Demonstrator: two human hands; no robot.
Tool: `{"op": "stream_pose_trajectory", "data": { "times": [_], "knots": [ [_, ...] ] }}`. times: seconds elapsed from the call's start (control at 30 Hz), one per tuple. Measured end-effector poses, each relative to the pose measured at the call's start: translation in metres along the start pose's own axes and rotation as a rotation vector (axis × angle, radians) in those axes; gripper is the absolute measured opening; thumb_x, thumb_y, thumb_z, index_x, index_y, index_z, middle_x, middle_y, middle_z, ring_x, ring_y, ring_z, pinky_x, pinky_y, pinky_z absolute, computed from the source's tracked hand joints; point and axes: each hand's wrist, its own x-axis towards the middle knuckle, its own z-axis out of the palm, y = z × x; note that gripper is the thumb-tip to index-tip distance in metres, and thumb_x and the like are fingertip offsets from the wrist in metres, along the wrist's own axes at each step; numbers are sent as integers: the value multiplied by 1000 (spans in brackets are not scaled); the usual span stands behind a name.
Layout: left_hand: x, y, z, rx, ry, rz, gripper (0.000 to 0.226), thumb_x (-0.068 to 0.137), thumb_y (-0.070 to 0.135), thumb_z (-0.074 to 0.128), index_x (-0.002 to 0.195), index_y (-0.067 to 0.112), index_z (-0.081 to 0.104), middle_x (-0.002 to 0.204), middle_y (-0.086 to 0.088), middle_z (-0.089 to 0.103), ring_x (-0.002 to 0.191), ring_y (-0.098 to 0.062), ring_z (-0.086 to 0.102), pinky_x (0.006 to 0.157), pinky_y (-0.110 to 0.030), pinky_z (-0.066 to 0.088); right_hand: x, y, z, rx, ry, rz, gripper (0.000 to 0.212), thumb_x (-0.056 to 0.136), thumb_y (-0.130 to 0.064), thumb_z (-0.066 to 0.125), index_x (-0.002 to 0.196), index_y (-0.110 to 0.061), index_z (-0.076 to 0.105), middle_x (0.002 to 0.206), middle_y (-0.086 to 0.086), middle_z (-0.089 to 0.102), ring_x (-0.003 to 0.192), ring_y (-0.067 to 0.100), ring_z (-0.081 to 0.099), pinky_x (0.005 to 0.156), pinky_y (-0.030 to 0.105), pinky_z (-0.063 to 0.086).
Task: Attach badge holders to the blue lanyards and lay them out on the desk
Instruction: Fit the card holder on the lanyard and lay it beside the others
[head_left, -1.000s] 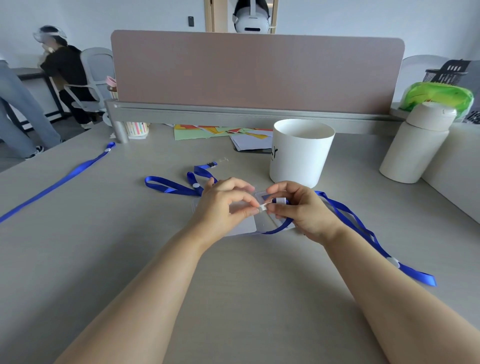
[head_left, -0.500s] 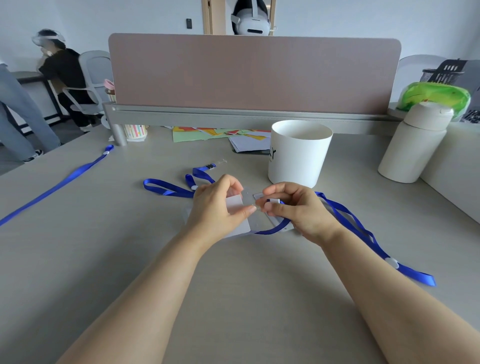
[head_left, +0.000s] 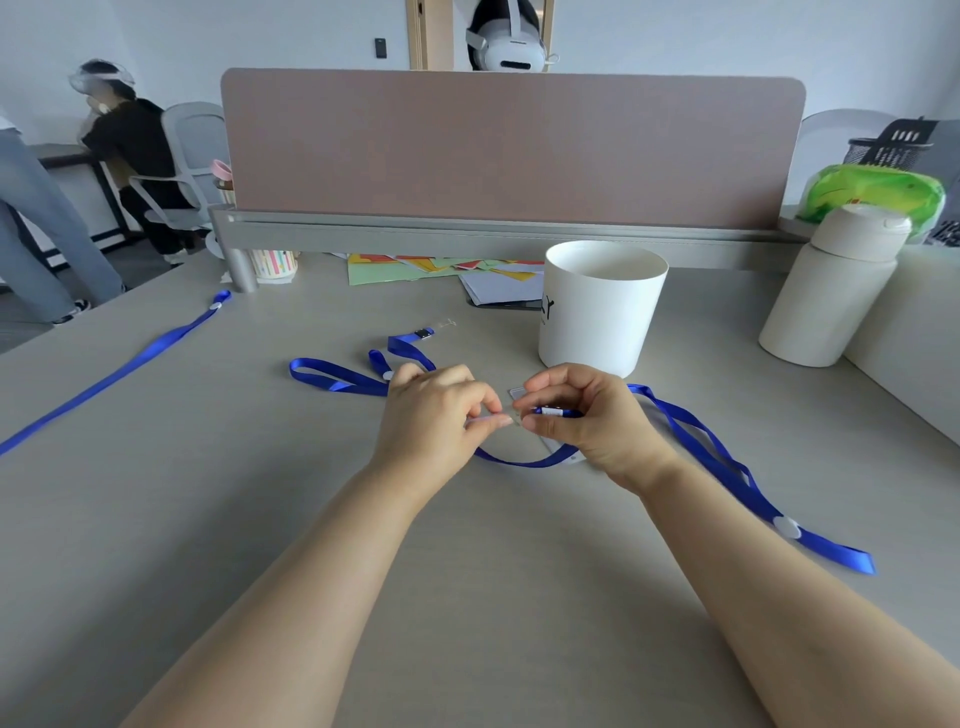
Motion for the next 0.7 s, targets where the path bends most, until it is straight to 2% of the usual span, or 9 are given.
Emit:
{"op": "stream_pose_trajectory", "data": {
  "times": [0.17,0.27,0.4,0.53,0.7],
  "knots": [
    [1,-3,-2,47,6,67,24,72,45,60,72,24,72,67,8,67,54,-18,58,66,-28,23,-1,-1,1,-44,2,-24,25,71,5,73,89,-10,65,80,-3,75,86,16,69,92,38,53],
    [1,-3,-3,69,20,95,32,78,45,48,74,26,73,65,9,68,56,-20,57,66,-29,22,-1,-2,1,-55,20,-51,23,71,5,73,89,-6,65,83,2,74,89,22,69,92,40,53],
    [0,-2,-5,74,15,101,31,80,44,48,74,27,73,64,10,67,59,-20,56,68,-30,23,-1,-1,3,-66,41,-82,22,71,5,73,90,-3,64,84,7,74,91,35,66,91,48,51],
    [0,0,-7,56,-7,113,30,82,44,48,73,28,72,65,10,67,61,-20,56,70,-30,24,-1,0,4,-81,63,-113,21,70,3,75,85,-9,65,75,-3,74,87,43,63,86,53,48],
    [1,-2,-9,70,-13,110,32,83,45,47,72,28,72,65,9,66,62,-21,57,70,-31,24,-1,-1,6,-88,69,-120,23,69,3,75,85,-11,65,71,-11,74,85,33,68,87,52,51]
  ]
}}
